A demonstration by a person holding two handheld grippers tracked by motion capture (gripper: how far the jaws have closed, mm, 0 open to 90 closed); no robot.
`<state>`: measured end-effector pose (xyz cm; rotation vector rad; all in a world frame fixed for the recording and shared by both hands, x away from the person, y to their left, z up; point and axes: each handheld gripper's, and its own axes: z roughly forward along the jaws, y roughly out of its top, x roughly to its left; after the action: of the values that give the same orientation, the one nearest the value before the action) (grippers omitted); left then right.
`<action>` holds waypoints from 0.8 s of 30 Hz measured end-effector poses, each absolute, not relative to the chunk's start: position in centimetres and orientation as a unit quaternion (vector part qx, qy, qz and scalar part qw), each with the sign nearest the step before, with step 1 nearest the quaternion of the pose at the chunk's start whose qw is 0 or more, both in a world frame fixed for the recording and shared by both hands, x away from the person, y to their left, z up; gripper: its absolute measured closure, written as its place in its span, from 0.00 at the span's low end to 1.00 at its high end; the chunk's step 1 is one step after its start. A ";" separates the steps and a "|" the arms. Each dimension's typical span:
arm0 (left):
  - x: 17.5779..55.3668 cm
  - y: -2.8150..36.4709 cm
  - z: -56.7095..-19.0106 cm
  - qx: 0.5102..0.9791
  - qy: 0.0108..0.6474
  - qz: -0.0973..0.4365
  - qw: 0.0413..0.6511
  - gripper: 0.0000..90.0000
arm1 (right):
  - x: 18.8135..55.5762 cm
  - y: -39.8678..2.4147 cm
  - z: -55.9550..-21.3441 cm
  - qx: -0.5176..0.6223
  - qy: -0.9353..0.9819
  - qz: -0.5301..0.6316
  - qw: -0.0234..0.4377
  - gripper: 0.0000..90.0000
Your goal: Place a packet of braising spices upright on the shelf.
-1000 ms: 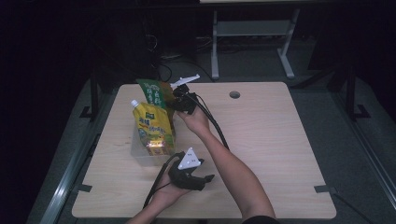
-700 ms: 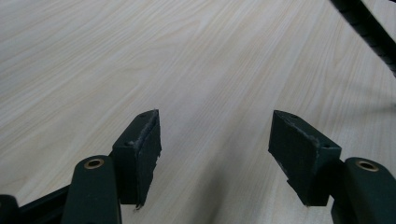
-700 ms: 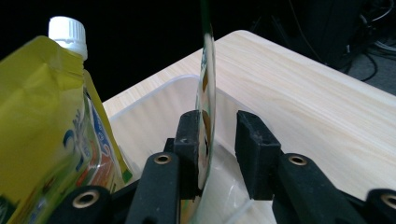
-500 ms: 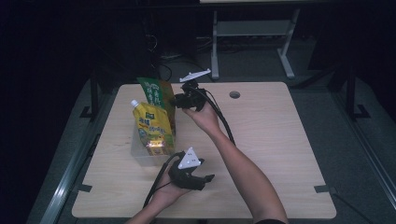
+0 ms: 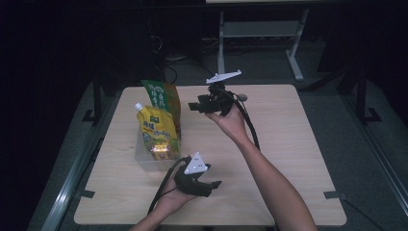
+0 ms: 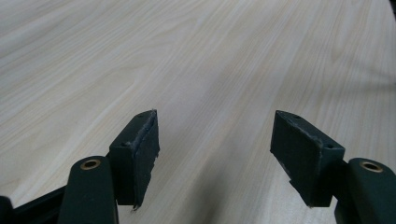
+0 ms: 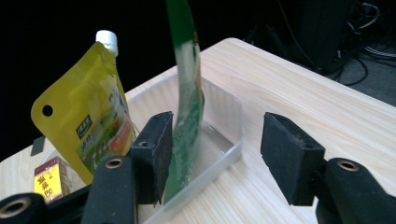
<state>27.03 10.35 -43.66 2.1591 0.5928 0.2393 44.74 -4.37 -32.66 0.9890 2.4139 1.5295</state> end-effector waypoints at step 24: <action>27.1 10.2 -43.8 0.867 0.235 0.091 0.430 0.33 | 42.8 -10.0 -33.5 0.368 0.796 0.474 0.076 0.42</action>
<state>27.06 10.25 -43.81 2.1626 0.5864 0.2264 42.81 -9.98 -33.52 1.1045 2.3864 1.4200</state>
